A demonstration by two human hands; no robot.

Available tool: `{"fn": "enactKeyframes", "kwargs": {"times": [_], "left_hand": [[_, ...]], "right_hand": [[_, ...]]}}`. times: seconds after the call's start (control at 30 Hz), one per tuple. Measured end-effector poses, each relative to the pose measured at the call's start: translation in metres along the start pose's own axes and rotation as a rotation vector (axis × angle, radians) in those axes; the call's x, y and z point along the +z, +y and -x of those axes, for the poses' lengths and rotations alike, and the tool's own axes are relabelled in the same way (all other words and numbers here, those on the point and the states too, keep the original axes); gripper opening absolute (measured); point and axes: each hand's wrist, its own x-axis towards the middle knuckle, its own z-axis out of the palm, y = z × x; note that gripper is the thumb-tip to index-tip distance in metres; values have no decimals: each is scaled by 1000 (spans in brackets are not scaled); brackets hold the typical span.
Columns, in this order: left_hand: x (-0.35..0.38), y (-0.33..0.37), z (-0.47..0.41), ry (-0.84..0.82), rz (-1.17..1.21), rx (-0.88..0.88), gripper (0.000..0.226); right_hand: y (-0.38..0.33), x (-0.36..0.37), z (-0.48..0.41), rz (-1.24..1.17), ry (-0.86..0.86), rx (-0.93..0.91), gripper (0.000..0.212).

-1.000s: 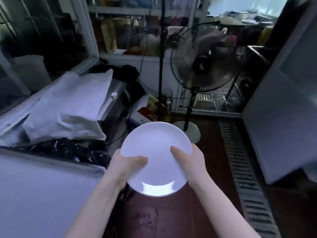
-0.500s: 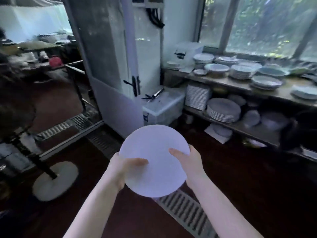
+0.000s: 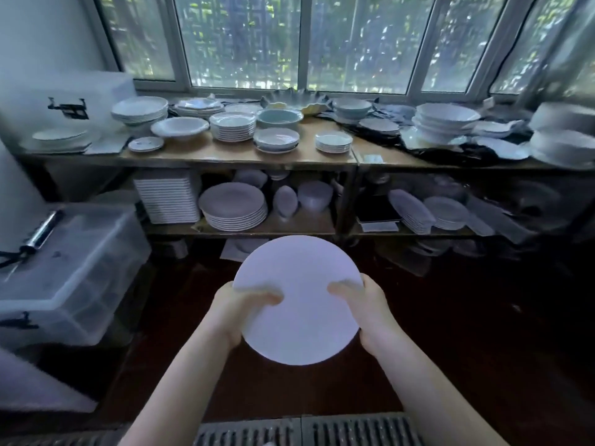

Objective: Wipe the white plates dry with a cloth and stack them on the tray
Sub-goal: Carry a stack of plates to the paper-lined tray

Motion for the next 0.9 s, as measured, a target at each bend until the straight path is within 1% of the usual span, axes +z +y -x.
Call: {"fn": "enactKeyframes", "kwargs": {"times": [0.1, 0.2, 0.27, 0.37, 0.43, 0.63, 0.7, 0.8, 0.83, 0.9], "left_hand": [[22, 32, -67, -57, -21, -14, 51], [48, 67, -130, -96, -55, 4, 57], [67, 83, -166, -128, -59, -1, 61], [101, 100, -220, -160, -60, -28, 60], [125, 112, -254, -157, -53, -33, 59], [201, 146, -363, -122, -29, -41, 73], [226, 160, -396, -87, -32, -37, 68], [257, 182, -444, -65, -36, -30, 44], [265, 189, -459, -56, -40, -28, 41], [280, 203, -488, -44, -37, -23, 44]], "right_hand": [[-22, -1, -61, -50, 48, -15, 31], [-41, -5, -124, -87, 111, -33, 26], [-48, -9, -162, -104, 155, -27, 25], [-61, -23, -222, -119, 193, -13, 25], [-71, -33, -264, -120, 204, -7, 24], [-114, -73, -395, -152, 158, -9, 27], [-131, -86, -437, -150, 145, -11, 27], [-159, -100, -499, -134, 127, -31, 27], [-166, -102, -519, -130, 123, -36, 26], [-179, -105, -557, -126, 113, -37, 21]]}}
